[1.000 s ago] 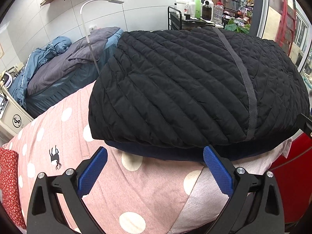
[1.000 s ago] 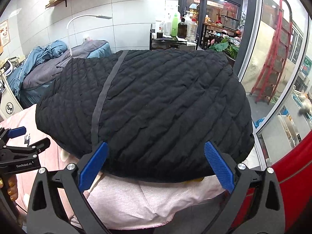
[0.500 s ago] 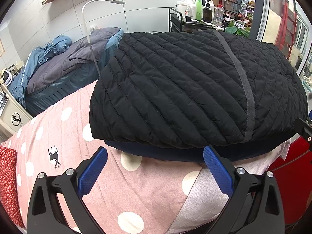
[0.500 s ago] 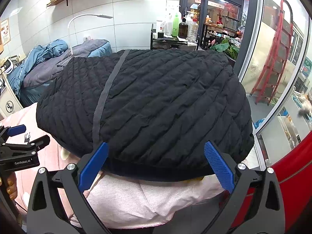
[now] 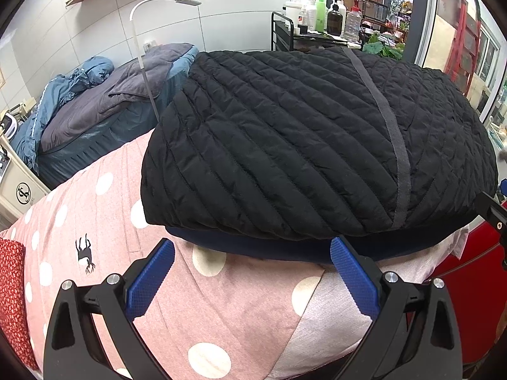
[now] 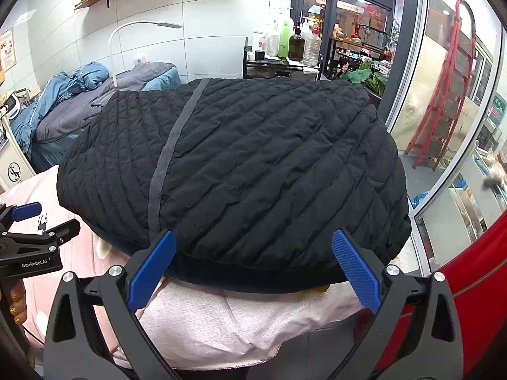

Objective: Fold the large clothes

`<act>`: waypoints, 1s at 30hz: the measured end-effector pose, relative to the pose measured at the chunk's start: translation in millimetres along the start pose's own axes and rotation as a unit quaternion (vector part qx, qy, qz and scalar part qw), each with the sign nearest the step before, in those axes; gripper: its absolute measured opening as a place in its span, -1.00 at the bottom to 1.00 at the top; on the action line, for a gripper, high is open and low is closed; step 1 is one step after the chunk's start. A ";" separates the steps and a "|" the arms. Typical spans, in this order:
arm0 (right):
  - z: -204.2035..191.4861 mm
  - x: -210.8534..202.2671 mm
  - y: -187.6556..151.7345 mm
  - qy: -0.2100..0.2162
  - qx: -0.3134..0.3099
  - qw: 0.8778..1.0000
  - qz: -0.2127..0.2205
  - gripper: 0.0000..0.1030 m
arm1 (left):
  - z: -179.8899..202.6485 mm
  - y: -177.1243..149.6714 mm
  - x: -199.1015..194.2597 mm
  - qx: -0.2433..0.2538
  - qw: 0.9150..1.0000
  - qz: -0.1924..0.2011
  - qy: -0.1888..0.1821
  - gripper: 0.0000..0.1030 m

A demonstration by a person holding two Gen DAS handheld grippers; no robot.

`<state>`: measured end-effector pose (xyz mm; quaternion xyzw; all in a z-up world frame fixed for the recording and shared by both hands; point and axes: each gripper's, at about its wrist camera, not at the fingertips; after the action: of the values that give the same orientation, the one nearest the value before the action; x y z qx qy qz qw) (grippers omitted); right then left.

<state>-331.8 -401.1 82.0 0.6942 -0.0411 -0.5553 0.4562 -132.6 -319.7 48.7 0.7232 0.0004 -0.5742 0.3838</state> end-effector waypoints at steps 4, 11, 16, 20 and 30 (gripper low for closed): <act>1.0 -0.7 -0.3 0.000 0.000 1.000 0.000 0.89 | 0.1 0.1 -0.1 -0.001 1.000 0.000 0.000 0.88; 1.2 -0.3 -0.5 0.000 -0.001 1.000 -0.002 0.89 | 1.9 -0.7 1.1 0.003 1.000 -0.001 -0.001 0.88; 0.7 -0.2 -0.9 0.000 -0.002 1.000 -0.003 0.89 | 1.5 -0.8 1.2 0.001 1.000 -0.001 -0.002 0.88; 0.8 0.7 -0.9 0.000 -0.001 1.000 -0.004 0.89 | 1.9 -1.2 1.8 0.003 1.000 -0.001 -0.002 0.88; 1.4 3.2 -2.7 -0.001 -0.002 1.000 -0.006 0.89 | 2.9 -4.6 2.5 0.010 1.000 -0.001 -0.003 0.88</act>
<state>-333.0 -402.2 77.8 0.6930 -0.0365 -0.5590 0.4538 -136.1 -319.1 44.0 0.7253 -0.0052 -0.5767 0.3760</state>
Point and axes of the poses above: each gripper's, at about its wrist camera, not at the fingertips, and x roughly the way its jaws point, z to its right, y to its top, and after that the axes turned 1 degree about -z, right-handed
